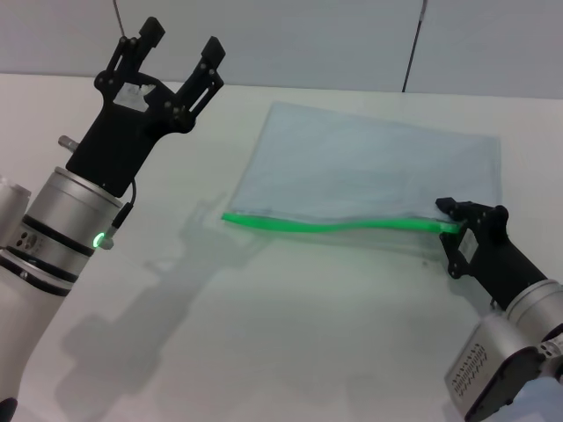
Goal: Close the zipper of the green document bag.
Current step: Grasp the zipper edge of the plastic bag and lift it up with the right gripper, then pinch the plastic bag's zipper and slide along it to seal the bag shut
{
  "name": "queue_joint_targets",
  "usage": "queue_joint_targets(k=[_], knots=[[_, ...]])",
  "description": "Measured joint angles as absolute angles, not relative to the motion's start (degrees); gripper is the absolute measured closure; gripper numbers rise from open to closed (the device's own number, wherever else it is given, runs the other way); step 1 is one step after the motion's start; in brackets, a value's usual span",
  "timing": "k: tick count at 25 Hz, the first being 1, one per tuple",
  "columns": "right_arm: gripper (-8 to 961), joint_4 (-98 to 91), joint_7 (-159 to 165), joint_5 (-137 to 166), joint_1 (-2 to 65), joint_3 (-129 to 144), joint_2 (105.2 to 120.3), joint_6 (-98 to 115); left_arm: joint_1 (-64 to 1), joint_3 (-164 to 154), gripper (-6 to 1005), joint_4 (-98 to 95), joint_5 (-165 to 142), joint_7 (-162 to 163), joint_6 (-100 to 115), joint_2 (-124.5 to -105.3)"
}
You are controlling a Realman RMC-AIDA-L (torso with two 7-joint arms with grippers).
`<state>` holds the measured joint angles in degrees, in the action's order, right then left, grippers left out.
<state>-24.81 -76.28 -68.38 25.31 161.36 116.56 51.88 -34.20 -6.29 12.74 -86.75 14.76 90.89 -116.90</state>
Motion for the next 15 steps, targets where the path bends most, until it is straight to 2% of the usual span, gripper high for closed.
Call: queue_joint_targets(k=[15], knots=[[903,-29.5,-78.8,-68.5,25.7,161.2,116.48,51.8,-34.9,-6.7,263,12.9,-87.7,11.9,87.9,-116.81]])
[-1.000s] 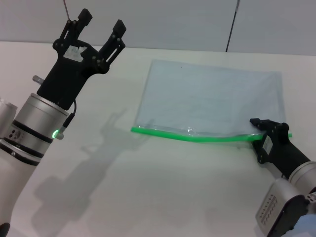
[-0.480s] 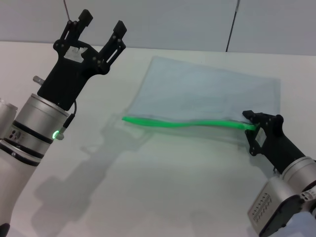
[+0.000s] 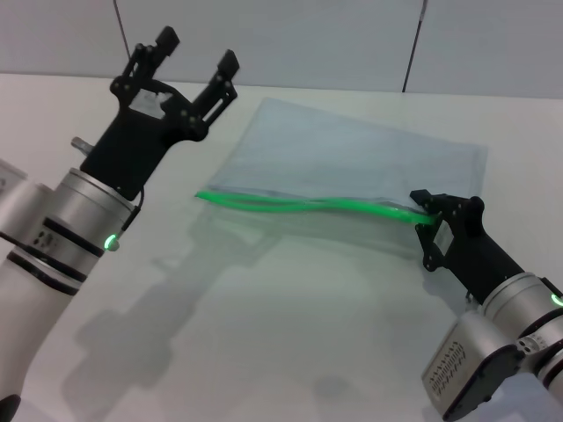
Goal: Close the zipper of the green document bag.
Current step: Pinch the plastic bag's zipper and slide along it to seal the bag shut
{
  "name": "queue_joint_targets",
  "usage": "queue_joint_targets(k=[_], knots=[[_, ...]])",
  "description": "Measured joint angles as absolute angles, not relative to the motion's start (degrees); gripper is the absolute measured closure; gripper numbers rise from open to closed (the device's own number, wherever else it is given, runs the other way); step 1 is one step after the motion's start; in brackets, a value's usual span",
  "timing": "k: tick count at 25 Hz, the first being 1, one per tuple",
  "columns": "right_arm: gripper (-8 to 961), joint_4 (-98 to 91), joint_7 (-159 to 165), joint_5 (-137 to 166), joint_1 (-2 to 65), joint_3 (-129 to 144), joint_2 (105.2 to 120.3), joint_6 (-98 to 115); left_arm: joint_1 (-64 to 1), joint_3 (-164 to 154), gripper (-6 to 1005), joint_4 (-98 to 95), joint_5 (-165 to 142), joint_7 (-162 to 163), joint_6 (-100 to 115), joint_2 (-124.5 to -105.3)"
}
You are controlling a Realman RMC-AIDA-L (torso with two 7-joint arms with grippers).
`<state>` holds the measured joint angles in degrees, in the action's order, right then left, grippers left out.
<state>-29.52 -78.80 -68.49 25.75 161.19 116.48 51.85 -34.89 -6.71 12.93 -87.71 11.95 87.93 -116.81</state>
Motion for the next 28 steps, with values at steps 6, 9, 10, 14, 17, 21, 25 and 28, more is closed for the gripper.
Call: queue_joint_targets(k=[6,9,10,14,17,21,25,28], knots=[[903,-30.3,-79.2,-68.2,25.9,161.6,116.37,52.1,-35.7,-6.7,268,13.1,-91.5,8.1,84.7,-116.87],[904,-30.4,-79.3,-67.8,26.3,161.9,116.36,52.5,-36.3,-6.7,270,13.1,-96.3,4.2,81.5,-116.89],[904,-30.5,-79.6,-67.7,26.5,162.0,116.36,52.5,-36.7,-6.7,271,13.2,-98.3,2.2,80.0,-116.95],[904,-30.9,-80.8,-67.7,27.2,162.0,116.37,52.6,-37.7,-6.7,274,15.5,-103.3,-6.5,74.8,-117.14],[904,-31.4,-81.1,-68.0,27.7,162.0,116.37,52.6,-38.1,-7.5,276,18.1,-104.3,-14.0,71.5,-117.21],[904,-31.5,-81.2,-68.2,28.0,161.9,116.37,52.6,-38.6,-9.1,279,19.7,-104.5,-19.2,69.2,-117.30],[903,-32.1,-81.2,-68.1,28.1,161.9,116.36,52.6,-39.0,-10.0,283,20.1,-104.5,-22.0,67.7,-117.33],[904,-32.7,-81.4,-67.8,28.1,162.1,116.37,52.6,-39.1,-10.1,285,20.1,-104.4,-24.6,67.4,-117.39]])
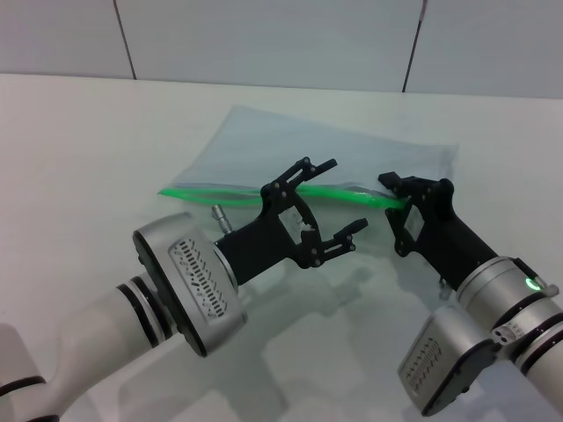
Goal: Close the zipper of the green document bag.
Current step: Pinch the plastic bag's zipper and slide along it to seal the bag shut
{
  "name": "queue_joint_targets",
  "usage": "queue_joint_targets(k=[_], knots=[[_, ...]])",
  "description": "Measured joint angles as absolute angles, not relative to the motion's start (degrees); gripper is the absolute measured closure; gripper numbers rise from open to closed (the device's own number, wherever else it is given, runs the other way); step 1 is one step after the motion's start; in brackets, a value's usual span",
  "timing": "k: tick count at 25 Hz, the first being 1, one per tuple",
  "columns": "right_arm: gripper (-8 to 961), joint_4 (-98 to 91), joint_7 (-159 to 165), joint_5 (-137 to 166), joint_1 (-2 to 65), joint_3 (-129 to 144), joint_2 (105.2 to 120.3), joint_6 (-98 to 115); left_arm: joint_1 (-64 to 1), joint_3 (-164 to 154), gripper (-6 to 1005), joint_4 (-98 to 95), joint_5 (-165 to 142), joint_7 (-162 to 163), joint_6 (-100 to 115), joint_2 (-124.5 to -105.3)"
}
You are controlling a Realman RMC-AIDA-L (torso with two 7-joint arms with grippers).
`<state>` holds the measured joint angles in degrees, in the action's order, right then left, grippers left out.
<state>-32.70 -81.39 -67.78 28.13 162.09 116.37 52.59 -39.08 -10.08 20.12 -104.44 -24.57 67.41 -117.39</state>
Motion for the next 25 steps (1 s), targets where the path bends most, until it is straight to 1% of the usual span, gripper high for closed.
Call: queue_joint_targets(k=[25], knots=[[903,-34.2,-81.5,-65.5,29.0,164.8,116.37,53.8,-40.2,-9.8,305,21.8,-103.9,-39.3,63.6,-117.57]])
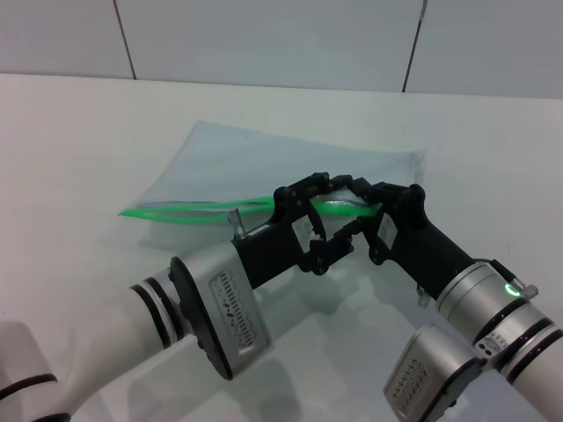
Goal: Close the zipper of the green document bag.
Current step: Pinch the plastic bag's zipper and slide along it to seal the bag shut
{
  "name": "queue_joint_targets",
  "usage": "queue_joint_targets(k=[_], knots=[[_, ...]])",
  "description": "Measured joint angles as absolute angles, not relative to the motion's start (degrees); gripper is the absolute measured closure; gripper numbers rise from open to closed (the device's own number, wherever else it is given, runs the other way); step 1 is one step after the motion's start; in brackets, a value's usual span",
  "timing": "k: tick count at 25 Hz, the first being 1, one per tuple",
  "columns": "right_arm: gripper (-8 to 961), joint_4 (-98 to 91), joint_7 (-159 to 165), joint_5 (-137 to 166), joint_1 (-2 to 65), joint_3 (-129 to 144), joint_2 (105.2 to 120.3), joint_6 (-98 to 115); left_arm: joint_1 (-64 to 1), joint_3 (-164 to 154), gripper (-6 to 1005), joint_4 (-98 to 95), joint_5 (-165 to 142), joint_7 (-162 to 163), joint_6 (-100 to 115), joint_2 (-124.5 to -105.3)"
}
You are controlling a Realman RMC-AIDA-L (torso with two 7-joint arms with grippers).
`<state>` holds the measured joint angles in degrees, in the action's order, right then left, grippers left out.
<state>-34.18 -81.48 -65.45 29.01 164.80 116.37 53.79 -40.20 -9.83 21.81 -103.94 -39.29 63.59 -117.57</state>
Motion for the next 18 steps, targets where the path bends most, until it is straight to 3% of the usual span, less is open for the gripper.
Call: queue_joint_targets(k=[3,8,18], knots=[[903,-34.0,-81.4,-65.6,29.0,164.8,116.38,53.7,-40.1,-9.9,307,22.1,-103.9,-40.5,63.6,-117.57],[904,-33.3,-81.1,-66.1,29.0,164.3,116.28,53.4,-39.9,-10.1,399,22.2,-104.1,-40.9,63.9,-117.61],[904,-31.6,-81.0,-66.9,29.0,164.3,116.28,53.5,-39.1,-9.8,398,22.2,-104.0,-42.7,64.1,-117.60]])
